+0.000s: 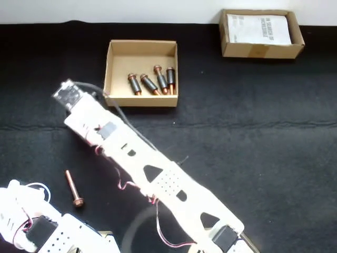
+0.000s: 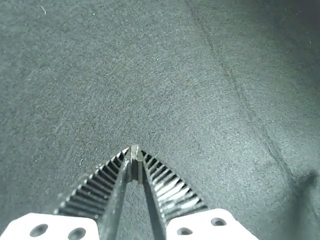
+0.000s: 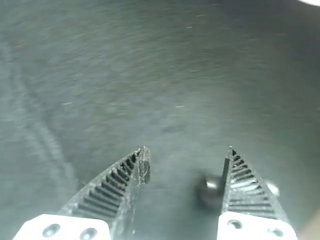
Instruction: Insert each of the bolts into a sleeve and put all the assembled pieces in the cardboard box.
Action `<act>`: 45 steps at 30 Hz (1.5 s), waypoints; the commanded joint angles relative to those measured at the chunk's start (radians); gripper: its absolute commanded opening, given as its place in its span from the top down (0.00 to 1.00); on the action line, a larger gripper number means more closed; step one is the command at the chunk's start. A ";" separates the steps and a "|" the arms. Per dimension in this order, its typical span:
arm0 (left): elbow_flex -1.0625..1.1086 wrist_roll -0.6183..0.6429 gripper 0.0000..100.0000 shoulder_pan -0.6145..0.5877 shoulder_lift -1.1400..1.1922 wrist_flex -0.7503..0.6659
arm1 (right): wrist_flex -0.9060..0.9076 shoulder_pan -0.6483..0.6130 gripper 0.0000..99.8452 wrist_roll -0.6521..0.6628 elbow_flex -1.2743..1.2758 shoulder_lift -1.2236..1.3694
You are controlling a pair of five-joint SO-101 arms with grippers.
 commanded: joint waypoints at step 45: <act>0.019 -0.005 0.99 0.004 -0.007 -0.017 | 0.816 0.116 0.78 -0.083 -0.604 -0.140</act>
